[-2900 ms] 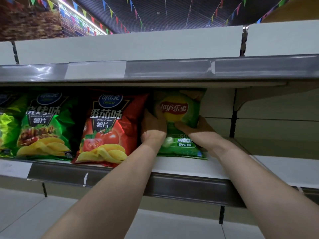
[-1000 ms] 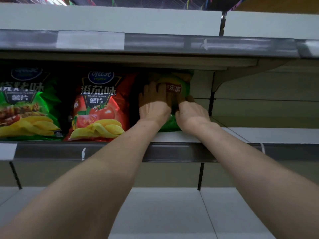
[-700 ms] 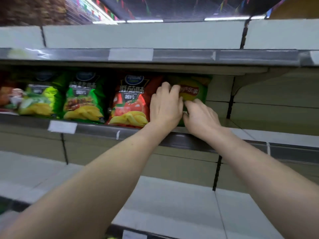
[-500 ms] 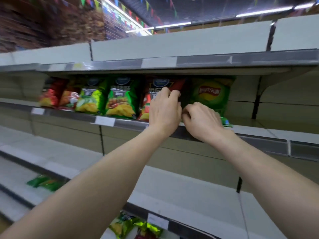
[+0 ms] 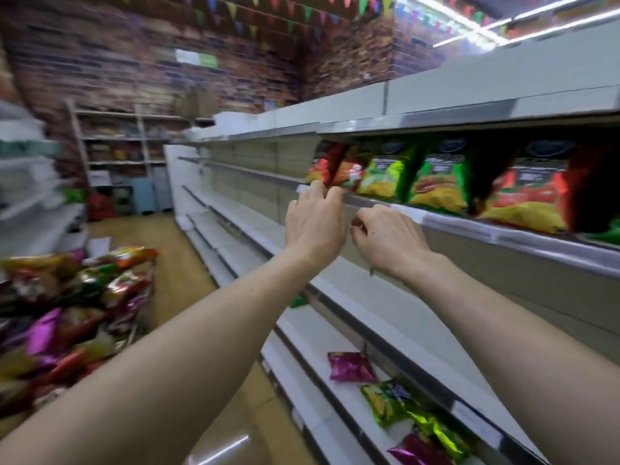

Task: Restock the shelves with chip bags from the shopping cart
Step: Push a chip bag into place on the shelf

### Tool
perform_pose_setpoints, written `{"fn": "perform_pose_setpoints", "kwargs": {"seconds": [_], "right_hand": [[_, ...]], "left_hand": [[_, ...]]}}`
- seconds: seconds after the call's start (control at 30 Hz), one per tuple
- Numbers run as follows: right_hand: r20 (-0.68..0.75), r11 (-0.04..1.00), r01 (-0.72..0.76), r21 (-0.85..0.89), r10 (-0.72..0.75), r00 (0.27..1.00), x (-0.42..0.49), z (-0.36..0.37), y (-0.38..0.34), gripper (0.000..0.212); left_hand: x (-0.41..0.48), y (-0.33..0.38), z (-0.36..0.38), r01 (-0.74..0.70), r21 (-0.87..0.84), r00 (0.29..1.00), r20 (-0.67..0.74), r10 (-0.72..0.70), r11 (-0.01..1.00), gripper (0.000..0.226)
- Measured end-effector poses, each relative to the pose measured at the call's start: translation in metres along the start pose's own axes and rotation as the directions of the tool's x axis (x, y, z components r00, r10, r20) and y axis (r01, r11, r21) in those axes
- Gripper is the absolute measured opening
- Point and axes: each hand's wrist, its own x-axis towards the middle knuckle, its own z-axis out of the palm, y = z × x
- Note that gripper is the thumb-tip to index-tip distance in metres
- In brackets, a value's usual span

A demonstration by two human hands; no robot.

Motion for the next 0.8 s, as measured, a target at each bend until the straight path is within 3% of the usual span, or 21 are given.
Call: {"fn": "perform_pose_setpoints", "kwargs": {"seconds": [0.4, 0.6, 0.8], "right_hand": [[0.098, 0.933, 0.258, 0.251, -0.289, 0.952, 0.059, 0.111, -0.221, 0.029], [0.157, 0.875, 0.342, 0.342, -0.412, 0.897, 0.075, 0.168, -0.333, 0.028], [0.199, 0.835, 0.371, 0.407, -0.477, 0.856, 0.089, 0.224, -0.418, 0.024]], "left_hand": [[-0.058, -0.248, -0.08, 0.28, 0.375, 0.926, 0.138, -0.352, 0.884, 0.03], [-0.093, -0.373, -0.113, 0.425, 0.411, 0.823, 0.194, -0.533, 0.806, 0.036], [-0.132, -0.473, -0.139, 0.589, 0.416, 0.677, 0.215, -0.704, 0.693, 0.031]]}}
